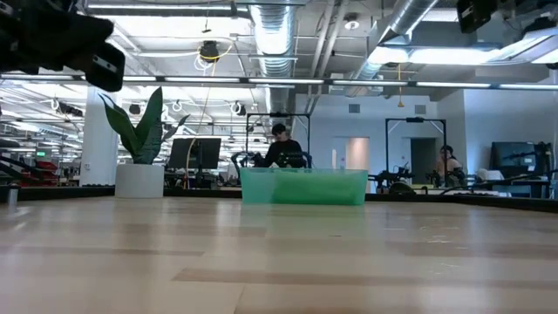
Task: Roll towel into tight, uniform cylinder
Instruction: Return to Home Position
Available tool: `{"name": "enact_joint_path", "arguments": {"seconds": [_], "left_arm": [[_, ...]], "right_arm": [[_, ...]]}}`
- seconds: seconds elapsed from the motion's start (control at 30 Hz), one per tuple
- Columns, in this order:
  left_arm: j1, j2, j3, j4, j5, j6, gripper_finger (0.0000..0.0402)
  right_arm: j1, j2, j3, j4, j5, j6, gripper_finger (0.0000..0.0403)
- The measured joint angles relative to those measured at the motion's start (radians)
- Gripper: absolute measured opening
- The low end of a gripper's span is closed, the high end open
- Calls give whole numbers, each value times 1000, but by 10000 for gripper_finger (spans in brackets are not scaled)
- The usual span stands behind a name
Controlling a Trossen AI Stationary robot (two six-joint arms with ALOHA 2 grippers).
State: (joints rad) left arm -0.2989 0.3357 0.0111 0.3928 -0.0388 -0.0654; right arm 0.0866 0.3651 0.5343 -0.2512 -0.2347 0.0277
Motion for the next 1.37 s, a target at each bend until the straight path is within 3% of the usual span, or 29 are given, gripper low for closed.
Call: {"name": "enact_joint_path", "arguments": {"seconds": [0.37, 0.8, 1.1, 1.37], "left_arm": [[-51, -21, -1, -19, 5, 78, 0], [-51, -184, -3, -232, -8, 72, 0], [-50, -252, -4, -325, -178, 85, 0], [-50, -252, -4, -328, -180, 88, 0]], "right_arm": [[29, -66, -239, 182, 1, 8, 244], [29, -366, -438, 181, 1, 51, 244], [32, -357, -492, 204, 13, 48, 244], [29, -335, -497, 207, 41, 43, 244]]}}
